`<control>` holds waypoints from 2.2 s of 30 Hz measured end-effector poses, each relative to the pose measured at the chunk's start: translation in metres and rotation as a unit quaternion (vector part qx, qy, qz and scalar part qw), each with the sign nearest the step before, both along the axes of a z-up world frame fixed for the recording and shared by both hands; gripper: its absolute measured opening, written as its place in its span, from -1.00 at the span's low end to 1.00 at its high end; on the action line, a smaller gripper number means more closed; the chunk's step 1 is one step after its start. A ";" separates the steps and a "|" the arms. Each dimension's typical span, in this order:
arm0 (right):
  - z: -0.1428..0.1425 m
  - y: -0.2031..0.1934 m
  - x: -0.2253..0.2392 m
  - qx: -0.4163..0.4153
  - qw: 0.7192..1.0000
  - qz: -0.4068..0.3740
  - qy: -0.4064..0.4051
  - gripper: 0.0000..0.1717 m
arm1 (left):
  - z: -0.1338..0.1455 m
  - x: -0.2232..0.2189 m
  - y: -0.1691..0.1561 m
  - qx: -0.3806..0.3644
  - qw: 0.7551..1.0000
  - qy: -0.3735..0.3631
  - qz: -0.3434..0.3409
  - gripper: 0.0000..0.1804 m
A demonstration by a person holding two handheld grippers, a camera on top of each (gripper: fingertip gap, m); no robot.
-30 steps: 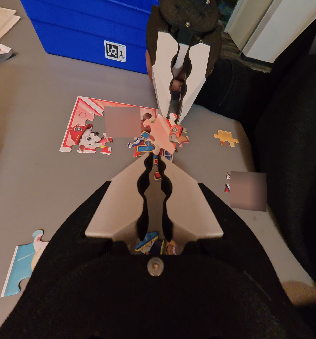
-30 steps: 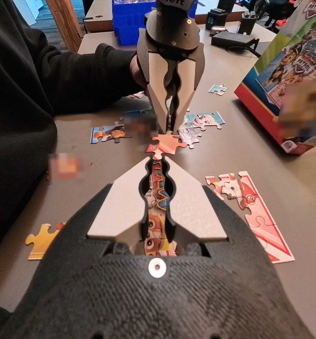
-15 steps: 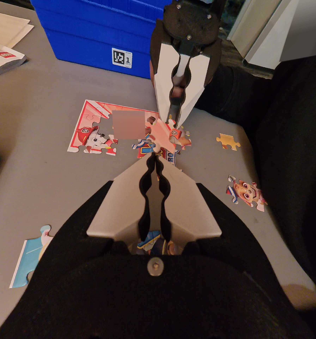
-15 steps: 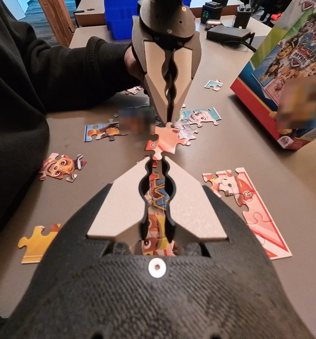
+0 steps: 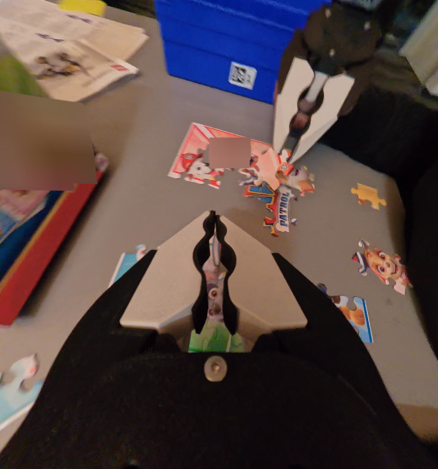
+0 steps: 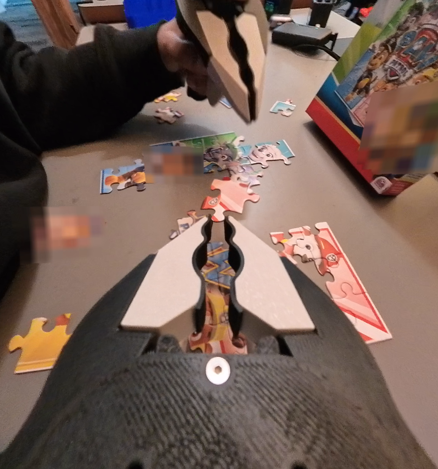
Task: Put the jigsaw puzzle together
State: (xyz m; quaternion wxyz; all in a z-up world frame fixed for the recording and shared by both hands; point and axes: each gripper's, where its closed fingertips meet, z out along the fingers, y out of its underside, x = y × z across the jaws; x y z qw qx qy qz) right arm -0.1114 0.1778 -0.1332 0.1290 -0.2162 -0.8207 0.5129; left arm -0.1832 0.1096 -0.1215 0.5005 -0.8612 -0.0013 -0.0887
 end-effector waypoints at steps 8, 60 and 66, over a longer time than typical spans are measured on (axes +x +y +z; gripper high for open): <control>-0.016 0.011 -0.033 0.043 0.997 -0.061 -0.021 -0.92 | 0.003 -0.032 -0.030 0.014 0.996 -0.018 0.089 -1.00; -0.021 0.012 -0.118 0.129 0.980 -0.146 -0.040 -0.65 | 0.091 -0.143 -0.198 0.142 0.851 0.096 0.497 -1.00; 0.019 -0.016 -0.062 0.113 0.982 -0.148 -0.008 -0.64 | 0.121 -0.135 -0.238 0.185 0.838 0.109 0.501 -1.00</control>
